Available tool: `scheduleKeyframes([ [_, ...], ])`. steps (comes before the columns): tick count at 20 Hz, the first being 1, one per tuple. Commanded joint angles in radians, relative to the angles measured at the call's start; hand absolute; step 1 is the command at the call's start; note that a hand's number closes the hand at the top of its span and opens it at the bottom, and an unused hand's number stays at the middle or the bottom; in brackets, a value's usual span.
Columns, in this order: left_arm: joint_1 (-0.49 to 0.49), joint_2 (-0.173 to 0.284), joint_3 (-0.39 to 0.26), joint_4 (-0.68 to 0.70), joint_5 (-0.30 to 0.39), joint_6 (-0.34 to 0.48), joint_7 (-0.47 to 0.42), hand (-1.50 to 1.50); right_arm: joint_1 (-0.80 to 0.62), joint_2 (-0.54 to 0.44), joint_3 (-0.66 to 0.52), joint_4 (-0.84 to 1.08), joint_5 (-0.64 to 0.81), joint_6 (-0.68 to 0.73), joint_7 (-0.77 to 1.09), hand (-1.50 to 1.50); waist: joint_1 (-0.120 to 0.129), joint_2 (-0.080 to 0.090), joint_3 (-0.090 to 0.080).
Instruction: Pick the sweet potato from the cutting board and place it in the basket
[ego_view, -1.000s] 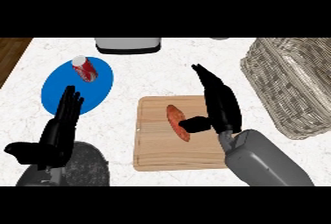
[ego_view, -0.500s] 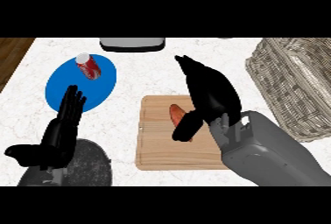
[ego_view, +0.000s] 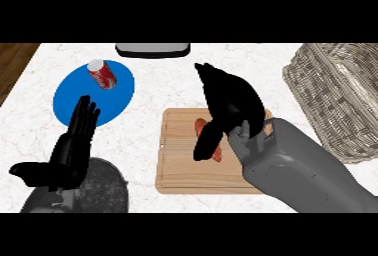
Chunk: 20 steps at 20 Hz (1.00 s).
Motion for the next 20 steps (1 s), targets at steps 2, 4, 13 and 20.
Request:
scheduleKeyframes([
  [2, 0.008, -0.012, -0.01, -0.033, -0.007, 0.01, 0.011, 0.0, 0.026, 0.012, 0.042, 0.015, 0.024, 0.071, 0.2, -1.5, 0.0, 0.0, 0.001],
  [4, 0.006, -0.006, -0.005, -0.023, -0.009, 0.003, 0.008, 0.0, 0.057, 0.021, 0.036, -0.011, 0.031, 0.058, 0.203, -1.5, -0.002, 0.0, 0.002],
  [13, -0.054, -0.005, 0.031, 0.057, 0.0, -0.017, -0.001, 0.0, 0.243, 0.039, 0.057, 0.014, 0.171, -0.024, 0.001, -1.5, -0.003, 0.006, 0.002],
  [20, 0.008, -0.017, -0.001, -0.031, -0.022, -0.016, 0.014, 0.0, 0.234, 0.14, 0.025, 0.08, 0.267, 0.02, 0.019, -1.5, 0.006, 0.005, 0.002],
])
